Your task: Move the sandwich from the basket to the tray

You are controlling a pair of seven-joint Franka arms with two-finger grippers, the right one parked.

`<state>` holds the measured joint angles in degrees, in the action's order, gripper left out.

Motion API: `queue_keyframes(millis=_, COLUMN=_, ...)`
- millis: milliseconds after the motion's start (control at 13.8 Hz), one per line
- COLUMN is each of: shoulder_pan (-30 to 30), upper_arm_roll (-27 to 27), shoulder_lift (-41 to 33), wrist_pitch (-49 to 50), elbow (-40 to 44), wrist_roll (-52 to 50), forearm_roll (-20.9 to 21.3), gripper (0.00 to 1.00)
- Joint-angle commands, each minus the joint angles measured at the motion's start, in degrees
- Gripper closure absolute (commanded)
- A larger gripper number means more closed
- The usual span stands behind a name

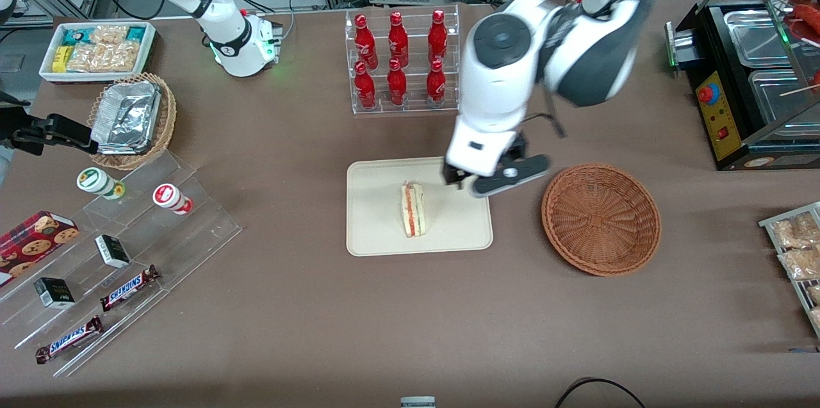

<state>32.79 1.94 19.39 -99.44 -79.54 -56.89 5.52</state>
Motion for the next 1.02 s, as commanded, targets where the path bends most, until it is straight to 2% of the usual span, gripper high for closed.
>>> queue_keyframes(millis=0, shoulder_pan=-4.03, upper_arm_roll=0.43, shoulder_lift=-5.83, wrist_pitch=2.75, elbow=-5.6, wrist_roll=5.44, forearm_roll=-0.6, gripper=0.0)
queue_keyframes(millis=363, shoulder_pan=-13.61, upper_arm_roll=0.43, shoulder_lift=-16.56, wrist_pitch=3.46, elbow=-15.02, wrist_roll=22.23, forearm_roll=-2.26, gripper=0.0)
queue_keyframes(millis=944, shoulder_pan=-25.57, upper_arm_roll=0.43, shoulder_lift=-20.0, wrist_pitch=7.86, elbow=-15.03, wrist_roll=43.33, forearm_roll=-4.38, gripper=0.0)
